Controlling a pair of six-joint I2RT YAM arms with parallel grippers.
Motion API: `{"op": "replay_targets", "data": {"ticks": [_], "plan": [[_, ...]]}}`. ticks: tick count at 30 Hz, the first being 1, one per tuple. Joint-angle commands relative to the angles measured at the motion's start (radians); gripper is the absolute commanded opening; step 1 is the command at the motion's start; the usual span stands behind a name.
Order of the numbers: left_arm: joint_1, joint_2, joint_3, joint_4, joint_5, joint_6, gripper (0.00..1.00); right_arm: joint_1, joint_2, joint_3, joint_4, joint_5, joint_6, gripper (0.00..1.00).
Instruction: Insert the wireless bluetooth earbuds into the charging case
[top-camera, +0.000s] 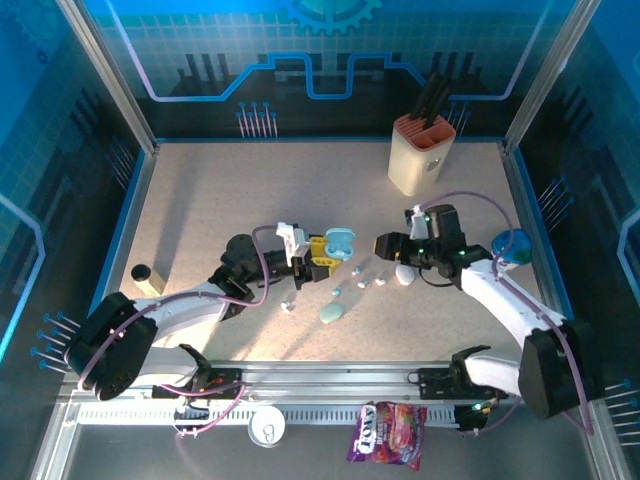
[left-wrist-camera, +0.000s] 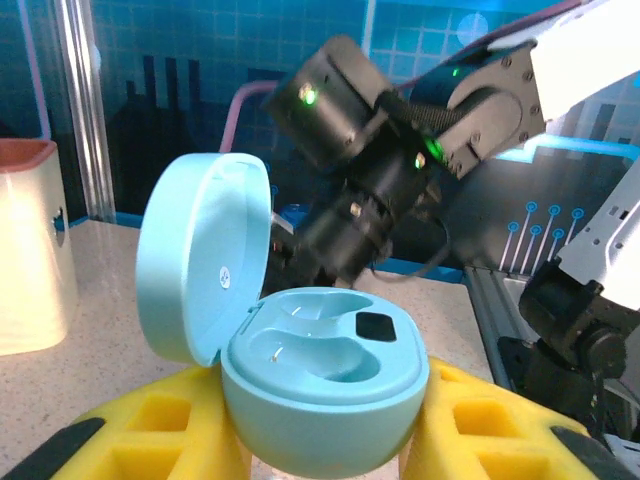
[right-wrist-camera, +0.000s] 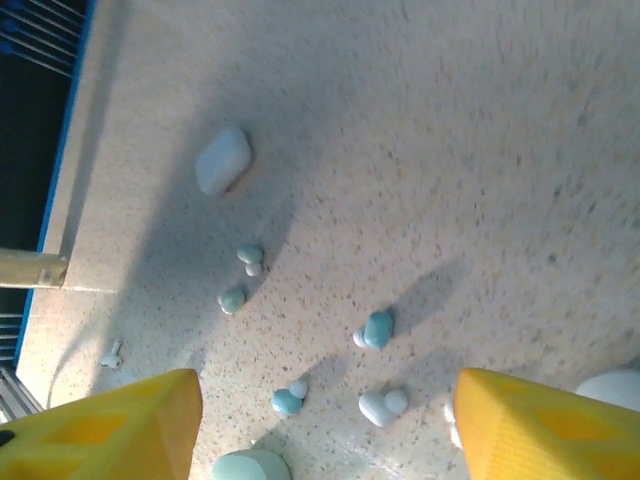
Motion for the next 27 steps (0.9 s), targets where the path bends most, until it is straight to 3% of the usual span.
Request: {"op": "replay_targets", "data": {"ticks": [1,8,27], "plan": [[-0.004,-0.016,-0.006,0.079,-0.037,0.036,0.29,0.034,0.057,-0.039,0.105,0.057,0.144,0.59],[-0.004,-0.010,0.000,0.086,-0.026,0.046,0.29,0.105,0.205,-0.009,0.150,0.053,0.196,0.56],[-0.004,0.004,0.006,0.074,-0.012,0.049,0.29,0.131,0.445,0.102,0.192,-0.040,0.204,0.54]]}}
